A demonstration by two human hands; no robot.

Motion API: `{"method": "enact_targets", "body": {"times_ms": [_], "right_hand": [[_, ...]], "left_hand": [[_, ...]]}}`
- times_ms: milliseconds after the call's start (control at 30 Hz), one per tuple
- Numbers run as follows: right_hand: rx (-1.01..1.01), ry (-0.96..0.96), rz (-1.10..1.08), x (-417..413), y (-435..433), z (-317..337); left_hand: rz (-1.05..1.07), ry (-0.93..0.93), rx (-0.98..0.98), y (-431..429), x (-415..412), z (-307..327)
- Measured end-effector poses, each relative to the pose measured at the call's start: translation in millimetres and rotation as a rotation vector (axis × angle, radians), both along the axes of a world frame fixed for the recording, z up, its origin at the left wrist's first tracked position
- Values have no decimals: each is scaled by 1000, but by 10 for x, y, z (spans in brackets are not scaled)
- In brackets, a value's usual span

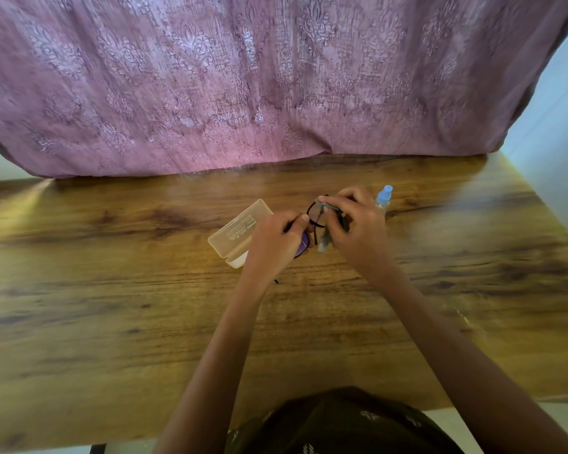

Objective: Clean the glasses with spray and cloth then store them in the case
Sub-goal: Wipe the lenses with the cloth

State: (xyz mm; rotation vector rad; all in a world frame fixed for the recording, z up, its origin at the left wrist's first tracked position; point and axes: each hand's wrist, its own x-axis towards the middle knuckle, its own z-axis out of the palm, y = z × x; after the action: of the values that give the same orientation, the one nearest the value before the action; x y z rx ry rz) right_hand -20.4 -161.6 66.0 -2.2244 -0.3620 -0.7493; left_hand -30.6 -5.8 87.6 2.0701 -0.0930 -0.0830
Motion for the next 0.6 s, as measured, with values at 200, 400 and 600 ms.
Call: {"method": "enact_targets", "body": {"times_ms": [200,400,600], "right_hand": [[9,21,-22,32,-45,-39],[31,32,-22,-70,-51,-45],[26,-2,32,-152,21,-24]], "left_hand": [[10,-9,13,2,17,-31],[29,-5,10,18,23,-60],[37,9,-8,15,37,-10]]}}
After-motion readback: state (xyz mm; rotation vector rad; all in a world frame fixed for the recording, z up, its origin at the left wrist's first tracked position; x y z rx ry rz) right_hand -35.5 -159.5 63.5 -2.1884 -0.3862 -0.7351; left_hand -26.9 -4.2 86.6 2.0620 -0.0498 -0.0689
